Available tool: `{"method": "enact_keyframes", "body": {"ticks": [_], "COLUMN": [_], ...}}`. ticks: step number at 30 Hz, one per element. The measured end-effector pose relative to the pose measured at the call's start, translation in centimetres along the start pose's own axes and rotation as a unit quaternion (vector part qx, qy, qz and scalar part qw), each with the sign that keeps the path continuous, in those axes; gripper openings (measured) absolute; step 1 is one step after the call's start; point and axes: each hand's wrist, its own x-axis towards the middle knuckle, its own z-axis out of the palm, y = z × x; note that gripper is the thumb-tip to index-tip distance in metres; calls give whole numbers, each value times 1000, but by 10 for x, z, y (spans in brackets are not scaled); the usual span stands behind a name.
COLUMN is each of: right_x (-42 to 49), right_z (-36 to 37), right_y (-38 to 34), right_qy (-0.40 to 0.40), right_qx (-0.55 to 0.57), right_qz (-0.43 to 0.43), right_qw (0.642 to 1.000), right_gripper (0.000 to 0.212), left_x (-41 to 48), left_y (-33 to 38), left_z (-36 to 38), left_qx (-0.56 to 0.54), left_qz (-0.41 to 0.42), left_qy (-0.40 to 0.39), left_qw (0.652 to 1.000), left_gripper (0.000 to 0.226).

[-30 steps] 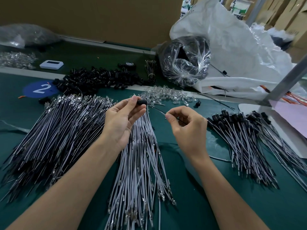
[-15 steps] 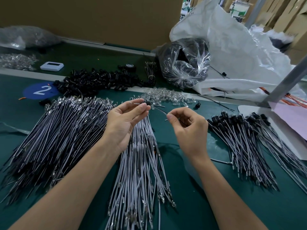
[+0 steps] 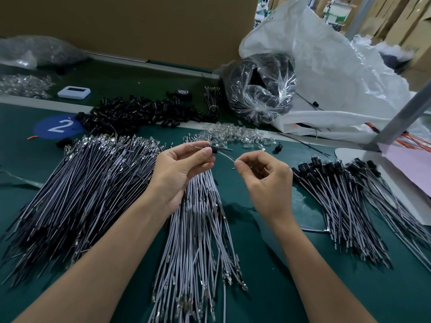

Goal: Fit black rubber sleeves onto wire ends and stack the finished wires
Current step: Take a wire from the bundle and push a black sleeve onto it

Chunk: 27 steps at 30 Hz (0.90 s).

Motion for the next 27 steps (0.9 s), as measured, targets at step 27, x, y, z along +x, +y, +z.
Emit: {"method": "enact_keyframes", "body": {"ticks": [27], "right_x": [-3], "right_z": [4], "right_y": [-2], "right_qy": [-13], "right_qx": [-40], "right_qz": [-46], "right_qw": [998], "right_gripper": [8], "left_x": [-7], "left_y": [-7], "left_z": [7], "left_qx": [126], "left_qz": [32], "left_qy": [-42], "left_qw": [991], "left_gripper": [21]}}
